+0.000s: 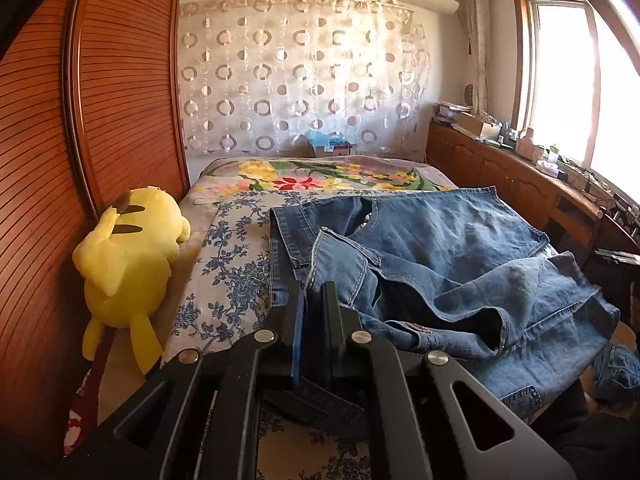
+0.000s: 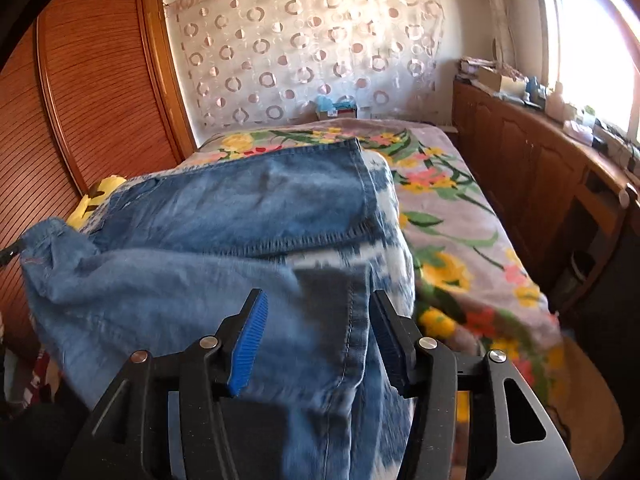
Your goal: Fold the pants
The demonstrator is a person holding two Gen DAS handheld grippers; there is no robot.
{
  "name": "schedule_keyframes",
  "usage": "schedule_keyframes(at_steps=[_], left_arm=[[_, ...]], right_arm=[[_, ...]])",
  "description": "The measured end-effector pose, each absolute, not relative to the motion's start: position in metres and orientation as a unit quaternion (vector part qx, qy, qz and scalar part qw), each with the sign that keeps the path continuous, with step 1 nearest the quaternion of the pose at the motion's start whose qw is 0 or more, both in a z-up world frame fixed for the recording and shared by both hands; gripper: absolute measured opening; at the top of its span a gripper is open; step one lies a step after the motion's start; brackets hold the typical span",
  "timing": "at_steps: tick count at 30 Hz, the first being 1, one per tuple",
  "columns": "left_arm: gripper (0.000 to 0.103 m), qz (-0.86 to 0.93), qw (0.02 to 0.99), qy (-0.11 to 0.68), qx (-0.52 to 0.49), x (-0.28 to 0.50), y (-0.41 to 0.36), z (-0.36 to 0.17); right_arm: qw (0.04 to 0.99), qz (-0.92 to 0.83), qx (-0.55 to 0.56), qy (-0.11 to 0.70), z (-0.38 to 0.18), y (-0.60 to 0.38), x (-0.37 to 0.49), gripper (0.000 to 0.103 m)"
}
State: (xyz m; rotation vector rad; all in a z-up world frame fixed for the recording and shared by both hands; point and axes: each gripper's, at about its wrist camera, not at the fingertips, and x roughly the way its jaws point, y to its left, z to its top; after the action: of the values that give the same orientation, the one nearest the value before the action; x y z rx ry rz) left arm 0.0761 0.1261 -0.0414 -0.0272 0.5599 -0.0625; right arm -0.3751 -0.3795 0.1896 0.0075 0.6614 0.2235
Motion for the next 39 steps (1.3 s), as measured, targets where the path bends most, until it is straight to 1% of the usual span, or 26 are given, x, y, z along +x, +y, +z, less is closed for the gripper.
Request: schedule_keyframes(at_steps=[6, 19, 20, 22, 23, 24, 25, 27, 30, 36, 39], left_arm=[[0.009, -0.03, 0.96, 0.277, -0.012, 0.076, 0.125, -0.042], [0.009, -0.031, 0.956, 0.291, -0.014, 0.073, 0.125, -0.055], [0.009, -0.031, 0.956, 0.293, -0.015, 0.073, 0.124, -0.056], [0.009, -0.032, 0.955, 0.295, -0.015, 0.075, 0.125, -0.057], [0.009, -0.033, 0.955, 0.296, -0.015, 0.075, 0.125, -0.057], [0.009, -0.033, 0.954, 0.296, -0.014, 0.075, 0.124, -0.057], [0.009, -0.033, 0.955, 0.295, -0.014, 0.074, 0.125, -0.057], [0.009, -0.033, 0.956, 0.292, -0.015, 0.074, 0.125, -0.055], [0.009, -0.031, 0.959, 0.282, -0.017, 0.071, 0.127, -0.048], [0.009, -0.034, 0.965, 0.258, -0.021, 0.069, 0.128, -0.029], [0.009, -0.038, 0.966, 0.256, -0.017, 0.071, 0.125, -0.027]], right_arm=[[0.923, 0.133, 0.003, 0.362, 0.183, -0.389, -0.394, 0.055], [0.904, 0.124, 0.006, 0.408, 0.17, -0.386, -0.381, 0.054], [0.904, 0.124, 0.004, 0.41, 0.169, -0.384, -0.382, 0.052], [0.903, 0.124, 0.0, 0.412, 0.167, -0.381, -0.378, 0.041], [0.904, 0.123, -0.002, 0.41, 0.166, -0.379, -0.376, 0.031], [0.906, 0.119, -0.006, 0.406, 0.167, -0.378, -0.376, 0.017], [0.907, 0.12, -0.008, 0.404, 0.17, -0.379, -0.377, 0.01], [0.911, 0.126, -0.013, 0.392, 0.175, -0.378, -0.382, 0.001], [0.924, 0.121, -0.02, 0.363, 0.189, -0.379, -0.391, 0.0], [0.956, 0.092, -0.013, 0.278, 0.239, -0.397, -0.412, 0.0], [0.958, 0.095, -0.007, 0.27, 0.248, -0.403, -0.415, 0.0]])
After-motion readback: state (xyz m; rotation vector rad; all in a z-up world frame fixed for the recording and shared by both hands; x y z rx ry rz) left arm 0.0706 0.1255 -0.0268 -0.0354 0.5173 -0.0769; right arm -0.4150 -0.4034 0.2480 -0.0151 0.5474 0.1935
